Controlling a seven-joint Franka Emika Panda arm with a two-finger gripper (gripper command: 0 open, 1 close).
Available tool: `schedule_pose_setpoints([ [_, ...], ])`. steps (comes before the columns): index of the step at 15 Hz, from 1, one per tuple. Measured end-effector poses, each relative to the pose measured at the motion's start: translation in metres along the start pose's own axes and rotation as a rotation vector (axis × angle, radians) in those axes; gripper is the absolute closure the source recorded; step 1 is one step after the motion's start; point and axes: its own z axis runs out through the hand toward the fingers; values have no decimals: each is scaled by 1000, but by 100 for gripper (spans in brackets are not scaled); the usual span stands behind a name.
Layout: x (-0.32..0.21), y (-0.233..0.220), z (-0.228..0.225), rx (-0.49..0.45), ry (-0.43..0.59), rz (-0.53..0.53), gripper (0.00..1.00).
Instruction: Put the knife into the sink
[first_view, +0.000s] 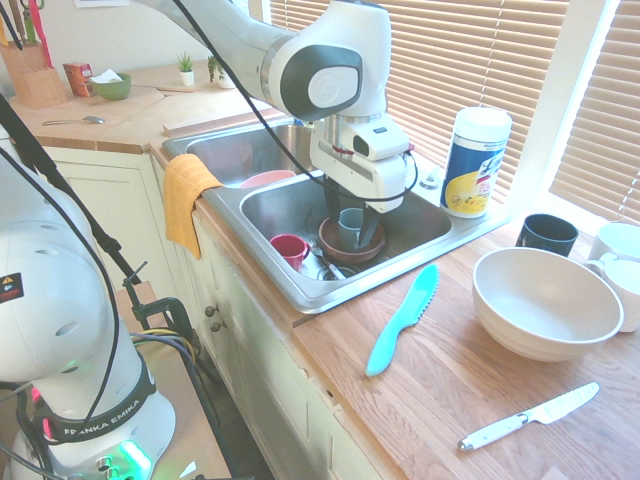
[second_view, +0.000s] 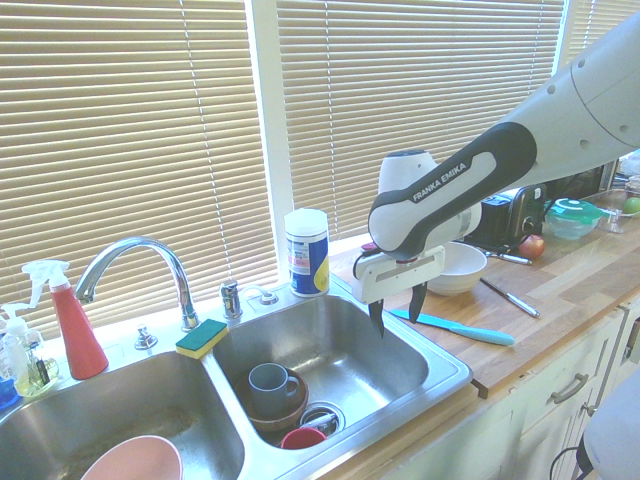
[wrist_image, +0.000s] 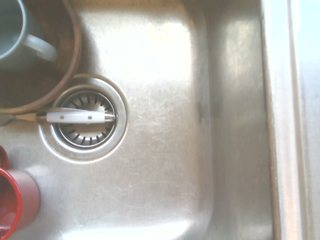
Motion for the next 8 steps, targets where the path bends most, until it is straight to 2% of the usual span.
schedule_pose_setpoints([
  [3,0,-1,0,0,2,-19,0],
  [6,1,5,-5,-16,-14,-192,0],
  [8,11,25,-18,-33,-43,-322,0],
])
